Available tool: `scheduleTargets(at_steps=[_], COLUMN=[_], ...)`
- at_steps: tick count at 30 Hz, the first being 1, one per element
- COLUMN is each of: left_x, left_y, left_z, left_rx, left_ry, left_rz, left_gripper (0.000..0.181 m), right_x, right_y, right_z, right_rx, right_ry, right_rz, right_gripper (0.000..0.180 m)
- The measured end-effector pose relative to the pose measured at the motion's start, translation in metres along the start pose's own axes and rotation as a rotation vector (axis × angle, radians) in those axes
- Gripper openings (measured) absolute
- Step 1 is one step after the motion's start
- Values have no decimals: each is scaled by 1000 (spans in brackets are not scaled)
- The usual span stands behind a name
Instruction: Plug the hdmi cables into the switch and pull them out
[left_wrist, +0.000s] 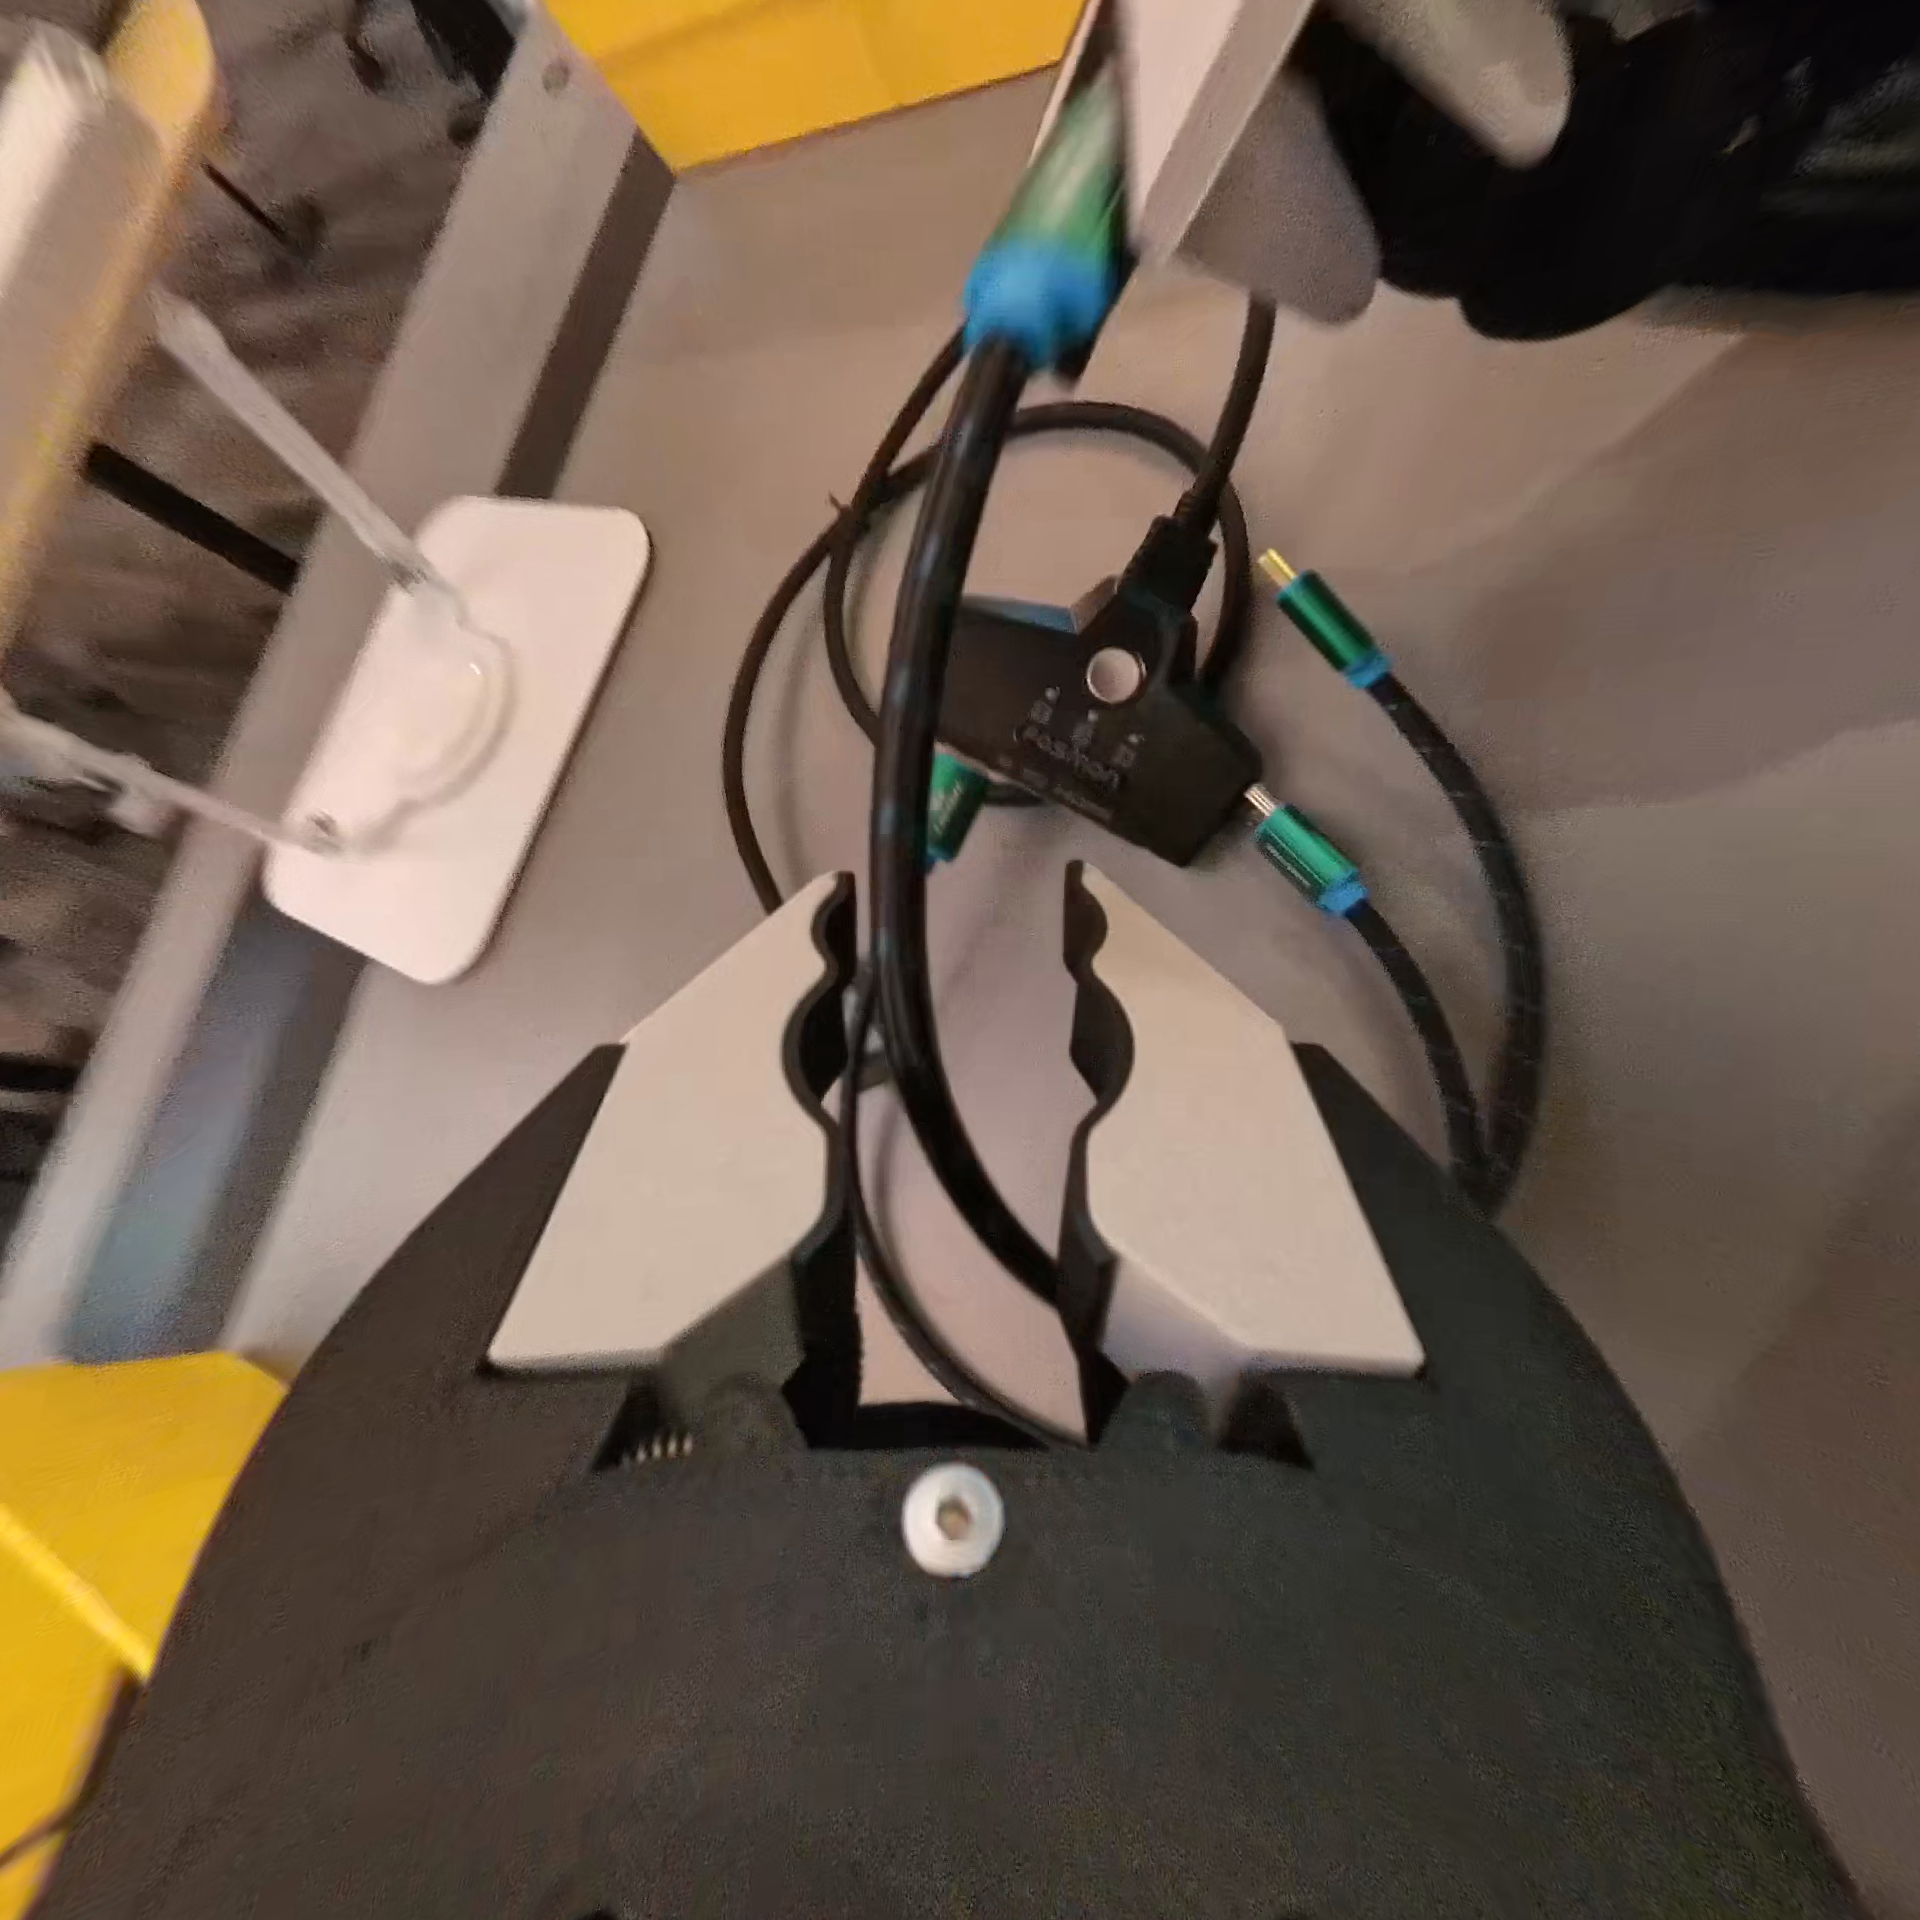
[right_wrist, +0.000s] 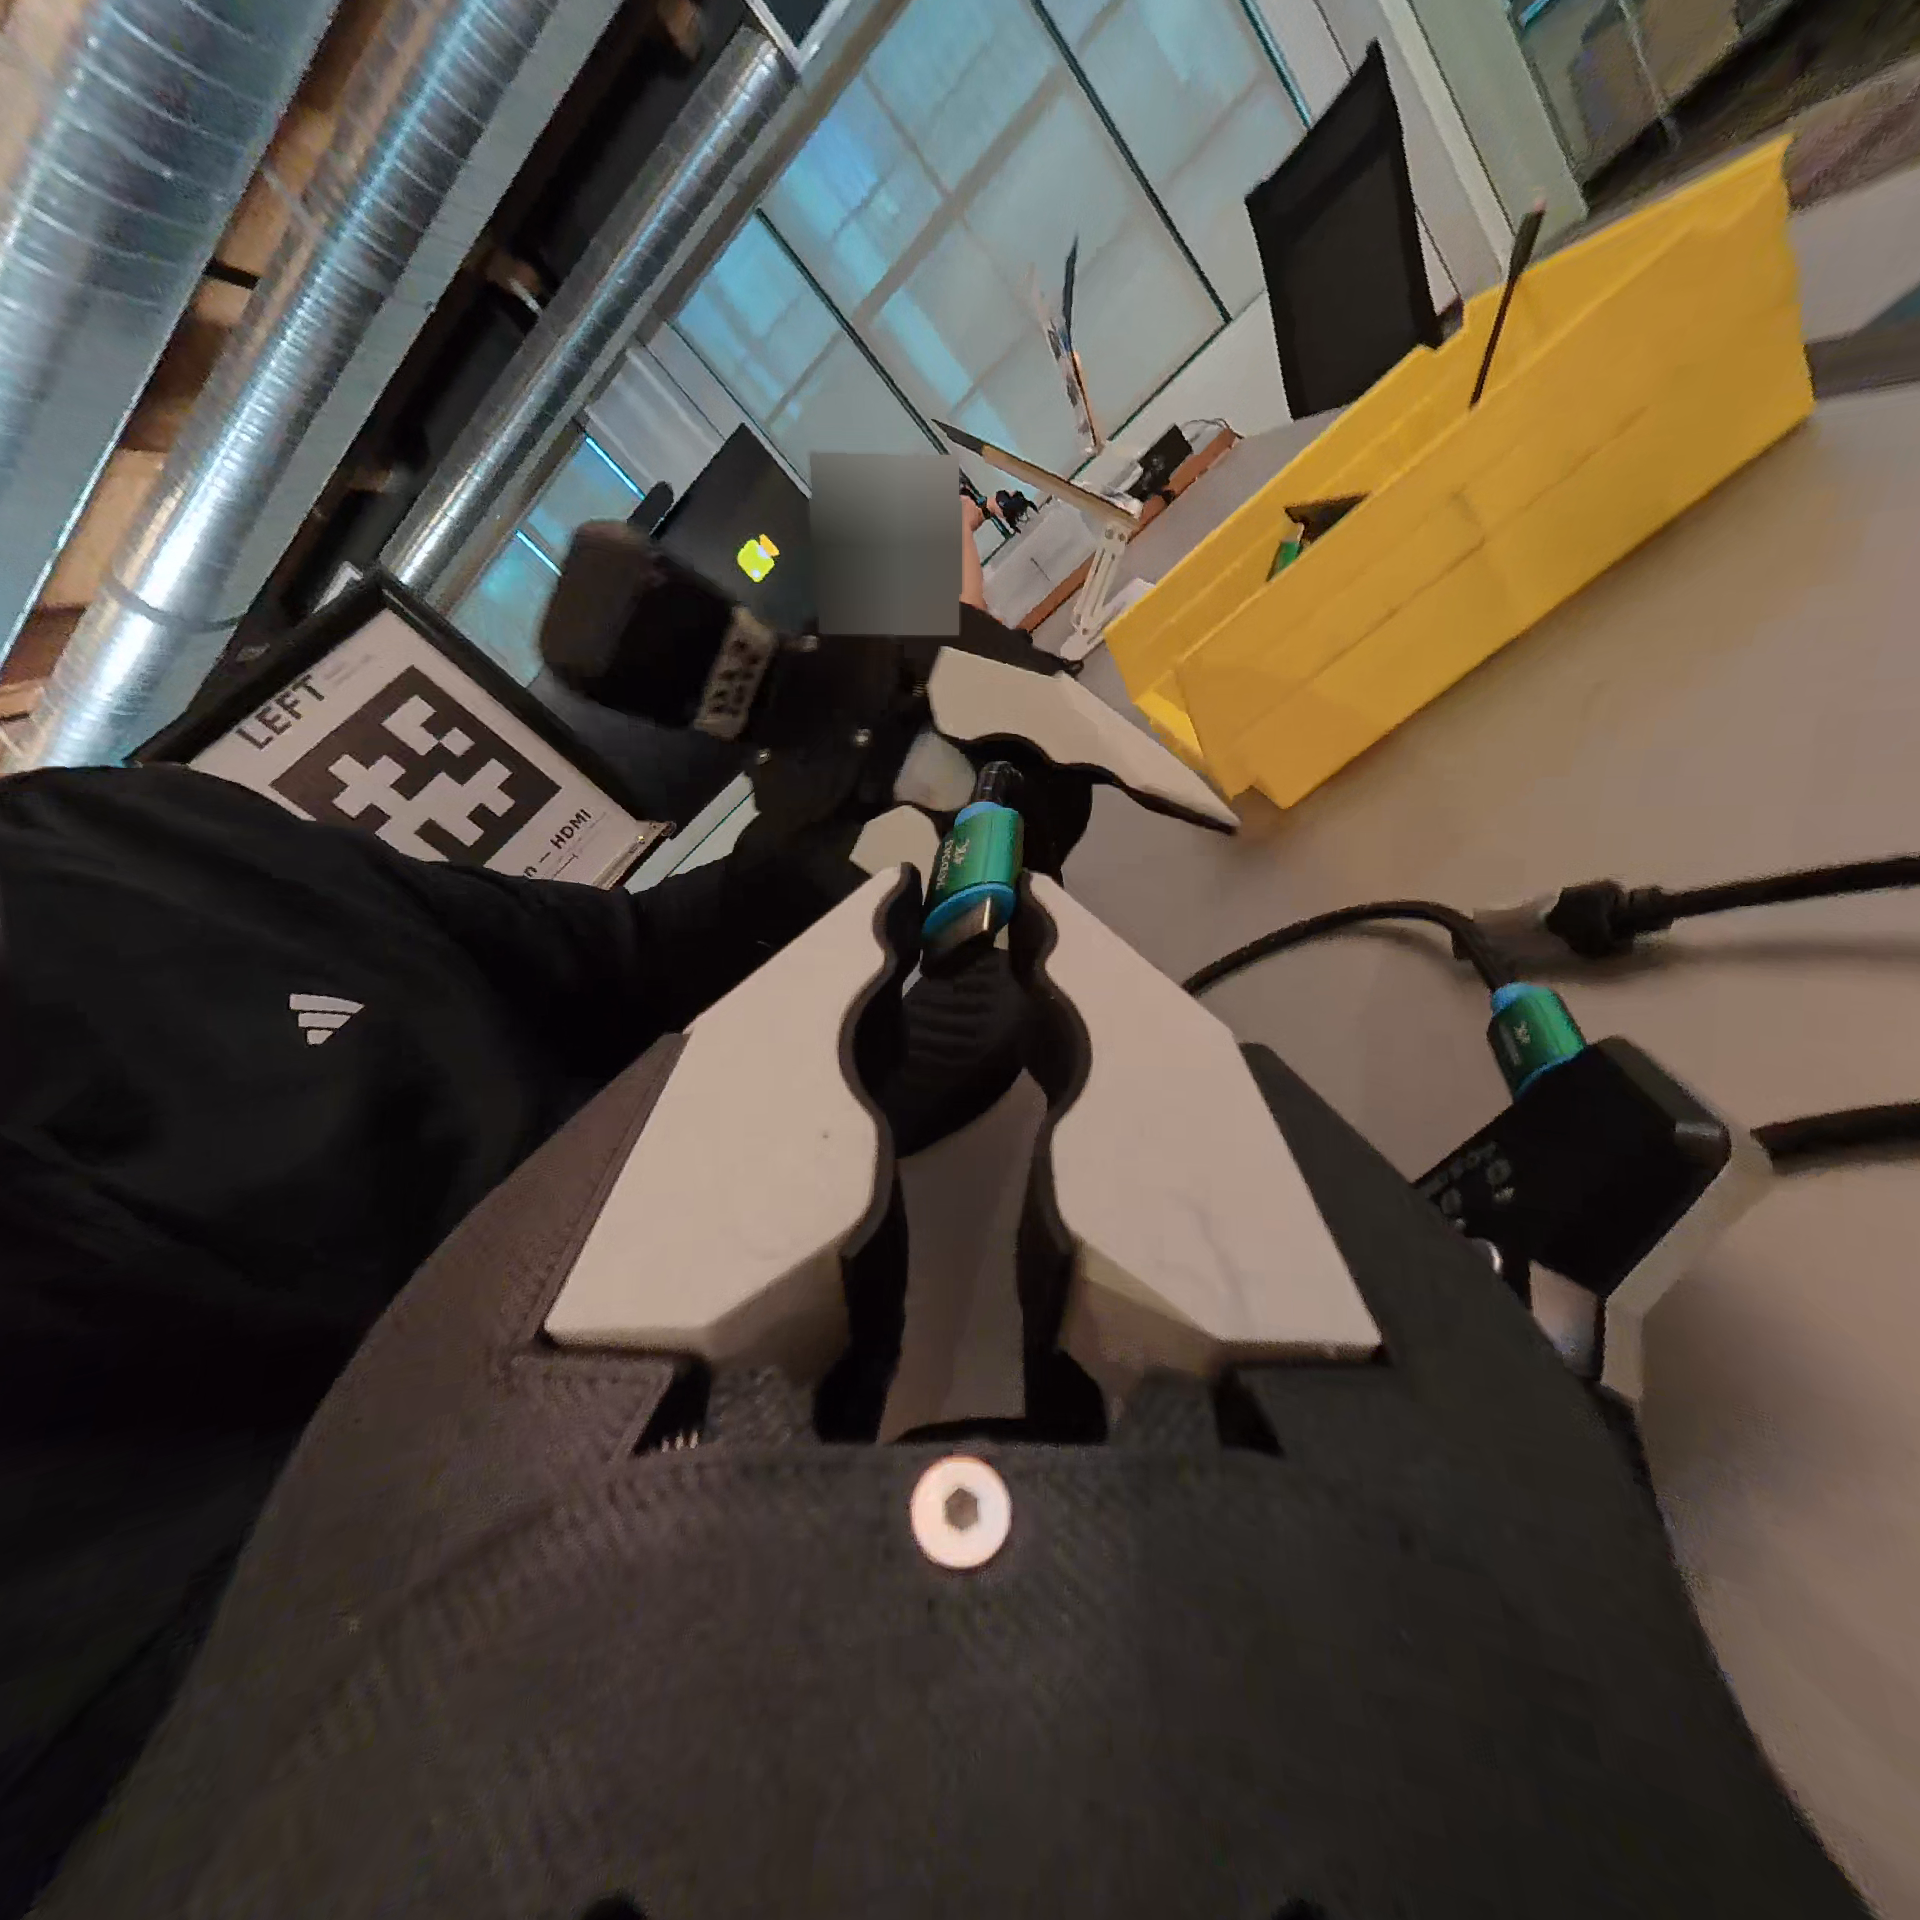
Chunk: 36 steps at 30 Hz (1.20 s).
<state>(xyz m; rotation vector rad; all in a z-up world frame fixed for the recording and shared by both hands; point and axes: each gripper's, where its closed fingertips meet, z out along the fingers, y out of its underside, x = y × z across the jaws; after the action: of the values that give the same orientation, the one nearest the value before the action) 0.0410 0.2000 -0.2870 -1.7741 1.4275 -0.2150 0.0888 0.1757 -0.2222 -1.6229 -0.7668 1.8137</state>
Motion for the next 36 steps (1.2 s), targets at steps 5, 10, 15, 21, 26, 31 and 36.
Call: scheduleTargets(at_steps=[5,10,15,21,26,31,36], left_x=[28,60,74,73,75,74,71], left_y=[22,25,4,-19,-30,-38,-28], left_z=[-9,-4,-18,-41,-49,-55,-48], left_rx=[43,99,177,290,326,350,330], left_ry=[267,460,616,752,810,831,801], left_rz=[-318,-515,-597,-722,-768,-767,-818], left_gripper=[30,13,0,0,0,0,0], right_x=[-8,-16,-16,-8,-2,20,26], right_y=[-22,-34,-42,-45,-48,-44,-40], right_z=[-11,-11,-15,-23,-23,-30,-31], right_rx=[62,80,38,-131,-276,-456,-470], right_ry=[-1,0,67,251,396,562,582], right_rz=[-87,-160,-300,-625,-876,-1077,-1076], right_gripper=[15,14,14,15,16,16,16])
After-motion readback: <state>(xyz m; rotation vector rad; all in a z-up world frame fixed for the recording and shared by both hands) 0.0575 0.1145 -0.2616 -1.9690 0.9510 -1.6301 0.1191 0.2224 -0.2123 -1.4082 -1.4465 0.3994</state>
